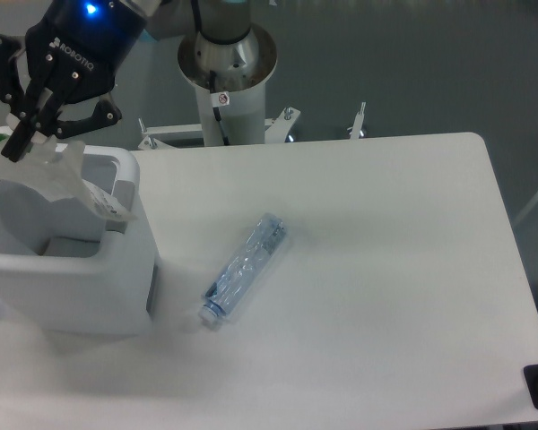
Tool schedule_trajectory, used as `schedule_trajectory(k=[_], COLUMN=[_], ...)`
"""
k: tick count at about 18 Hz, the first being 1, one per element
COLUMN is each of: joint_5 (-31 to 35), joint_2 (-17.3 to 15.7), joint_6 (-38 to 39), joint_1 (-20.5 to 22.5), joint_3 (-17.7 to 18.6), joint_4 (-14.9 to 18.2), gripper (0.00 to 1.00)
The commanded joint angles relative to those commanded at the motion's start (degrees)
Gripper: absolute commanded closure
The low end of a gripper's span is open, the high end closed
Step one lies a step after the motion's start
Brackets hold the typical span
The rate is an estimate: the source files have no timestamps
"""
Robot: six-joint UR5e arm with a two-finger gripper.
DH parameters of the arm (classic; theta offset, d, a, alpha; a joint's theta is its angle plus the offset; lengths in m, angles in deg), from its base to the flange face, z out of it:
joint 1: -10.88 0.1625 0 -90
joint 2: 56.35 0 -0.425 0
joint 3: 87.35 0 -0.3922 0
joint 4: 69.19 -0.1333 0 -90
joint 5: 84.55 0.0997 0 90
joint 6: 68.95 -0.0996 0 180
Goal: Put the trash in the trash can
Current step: 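Open the gripper to drop the wrapper into the bin, then move the open gripper over the clear water bottle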
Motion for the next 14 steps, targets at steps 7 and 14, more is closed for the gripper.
schedule_trajectory(k=[7, 14], joint_5=[2.27, 6.42], joint_2=[0.52, 0.44], joint_6=[-0.27, -2.63], joint_1=[0.87, 10.53], joint_3=[0.44, 5.53], joint_4=[0.17, 0.09], gripper=[0.00, 0.00])
